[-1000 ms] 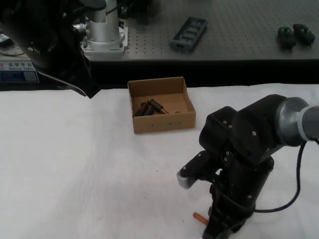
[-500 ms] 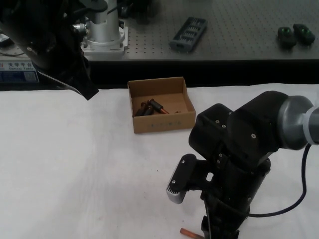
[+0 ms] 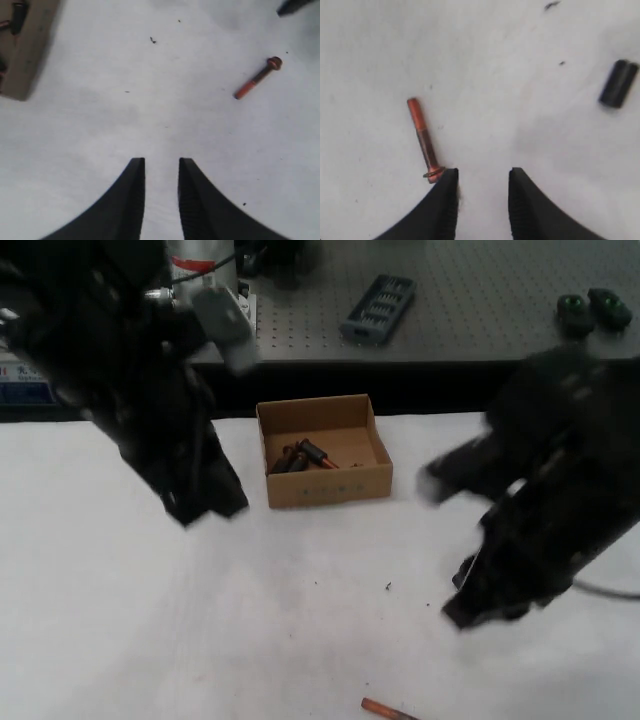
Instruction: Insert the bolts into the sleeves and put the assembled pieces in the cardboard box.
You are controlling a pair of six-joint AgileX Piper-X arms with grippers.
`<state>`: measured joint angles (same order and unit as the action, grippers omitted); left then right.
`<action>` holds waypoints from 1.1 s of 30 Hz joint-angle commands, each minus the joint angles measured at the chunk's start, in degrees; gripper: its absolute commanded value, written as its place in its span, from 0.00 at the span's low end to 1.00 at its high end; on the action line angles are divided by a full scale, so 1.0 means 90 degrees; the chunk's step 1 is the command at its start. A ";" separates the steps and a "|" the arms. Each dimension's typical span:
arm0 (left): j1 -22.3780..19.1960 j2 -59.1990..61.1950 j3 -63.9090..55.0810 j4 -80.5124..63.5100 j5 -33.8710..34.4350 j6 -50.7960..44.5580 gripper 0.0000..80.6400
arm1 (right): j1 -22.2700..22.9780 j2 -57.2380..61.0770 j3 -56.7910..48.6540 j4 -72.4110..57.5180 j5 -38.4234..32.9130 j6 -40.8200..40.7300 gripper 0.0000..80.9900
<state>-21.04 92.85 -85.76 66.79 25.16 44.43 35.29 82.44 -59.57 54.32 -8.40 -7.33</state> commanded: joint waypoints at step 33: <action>-0.3492 0.1503 0.1163 -0.1875 -0.1629 0.1535 0.43 | -0.0655 -0.2447 0.0043 0.0459 -0.0567 0.0860 0.31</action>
<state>-52.69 106.05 -75.45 49.49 14.19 59.08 29.74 60.97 -59.42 58.08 -12.91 0.36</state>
